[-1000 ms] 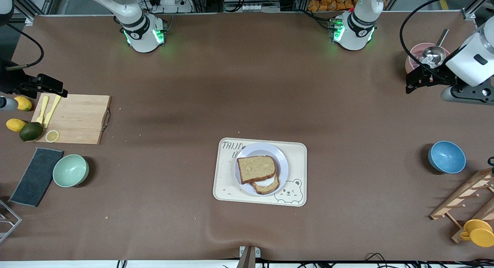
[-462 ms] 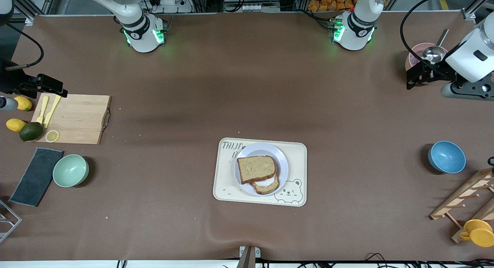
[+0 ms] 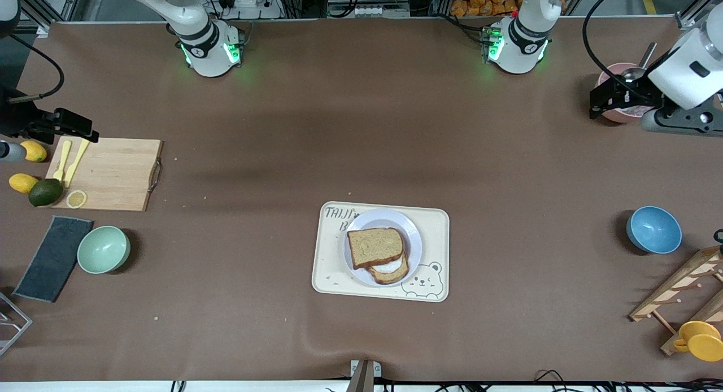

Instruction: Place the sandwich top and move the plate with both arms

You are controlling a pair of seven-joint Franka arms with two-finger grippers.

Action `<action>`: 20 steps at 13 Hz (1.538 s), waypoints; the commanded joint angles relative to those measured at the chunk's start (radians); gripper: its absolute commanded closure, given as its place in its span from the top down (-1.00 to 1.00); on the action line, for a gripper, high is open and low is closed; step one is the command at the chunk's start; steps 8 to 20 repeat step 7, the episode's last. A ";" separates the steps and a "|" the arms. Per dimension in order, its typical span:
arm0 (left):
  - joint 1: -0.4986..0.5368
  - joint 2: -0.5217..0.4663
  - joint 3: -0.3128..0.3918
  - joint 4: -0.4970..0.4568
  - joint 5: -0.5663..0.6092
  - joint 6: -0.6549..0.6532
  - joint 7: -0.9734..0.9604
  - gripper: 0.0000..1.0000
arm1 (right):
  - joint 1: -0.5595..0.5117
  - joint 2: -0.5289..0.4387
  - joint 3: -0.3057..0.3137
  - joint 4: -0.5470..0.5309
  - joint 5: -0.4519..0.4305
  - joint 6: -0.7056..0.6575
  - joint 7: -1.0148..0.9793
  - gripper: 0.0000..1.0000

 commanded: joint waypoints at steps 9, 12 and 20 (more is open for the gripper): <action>0.009 -0.007 0.011 0.038 -0.018 -0.010 -0.016 1.00 | -0.012 0.002 0.004 0.004 -0.014 -0.004 0.009 1.00; 0.009 -0.007 0.011 0.038 -0.018 -0.010 -0.016 1.00 | -0.012 0.002 0.004 0.004 -0.014 -0.004 0.009 1.00; 0.009 -0.007 0.011 0.038 -0.018 -0.010 -0.016 1.00 | -0.012 0.002 0.004 0.004 -0.014 -0.004 0.009 1.00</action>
